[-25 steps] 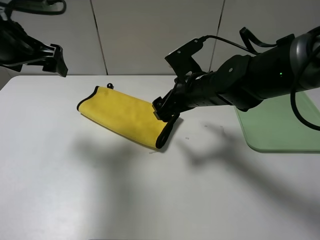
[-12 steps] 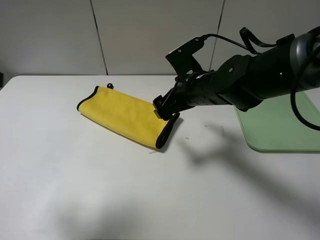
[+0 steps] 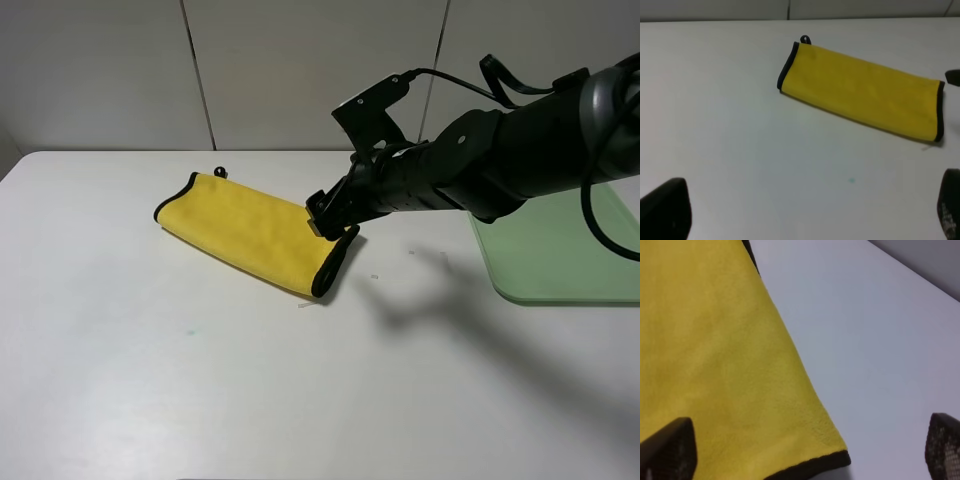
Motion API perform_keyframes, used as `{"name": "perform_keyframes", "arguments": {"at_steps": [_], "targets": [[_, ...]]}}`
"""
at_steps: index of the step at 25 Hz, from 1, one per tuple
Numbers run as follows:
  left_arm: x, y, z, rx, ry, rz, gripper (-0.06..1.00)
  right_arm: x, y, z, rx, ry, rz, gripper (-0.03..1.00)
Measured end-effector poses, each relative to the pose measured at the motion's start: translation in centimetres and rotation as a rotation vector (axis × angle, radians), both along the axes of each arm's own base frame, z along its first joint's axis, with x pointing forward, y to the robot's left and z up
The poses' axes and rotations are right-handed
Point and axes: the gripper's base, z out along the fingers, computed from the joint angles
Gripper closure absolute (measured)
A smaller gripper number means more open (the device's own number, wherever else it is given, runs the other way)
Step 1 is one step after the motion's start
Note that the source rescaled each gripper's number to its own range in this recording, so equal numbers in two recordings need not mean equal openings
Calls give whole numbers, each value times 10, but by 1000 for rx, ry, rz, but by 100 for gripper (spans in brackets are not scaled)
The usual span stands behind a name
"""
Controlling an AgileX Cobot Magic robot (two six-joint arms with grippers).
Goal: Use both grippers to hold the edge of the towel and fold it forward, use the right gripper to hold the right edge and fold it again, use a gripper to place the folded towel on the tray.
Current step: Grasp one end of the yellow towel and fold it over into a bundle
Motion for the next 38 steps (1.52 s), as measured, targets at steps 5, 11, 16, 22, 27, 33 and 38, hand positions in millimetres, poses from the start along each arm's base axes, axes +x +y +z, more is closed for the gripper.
{"name": "perform_keyframes", "arguments": {"at_steps": [5,11,16,22,27,33,38], "targets": [[-5,-1,-30,75,106,-44,-5,0,0,0,0,0,-1,-3],[5,-5,-60,139,194,-104,-5,0,0,0,1,1,-1,-3],[11,-7,-66,137,178,-104,-5,0,-1,0,16,11,-22,-3],[12,-7,-66,130,170,-106,-5,0,-1,-1,24,19,-34,-3],[12,-7,-66,134,169,-103,-5,0,-1,-3,33,31,-49,-3],[12,-7,-66,134,167,-103,-5,0,-2,-3,60,52,-86,-3],[12,-7,-66,134,166,-103,-5,0,-3,-5,155,112,-198,-3]]}}
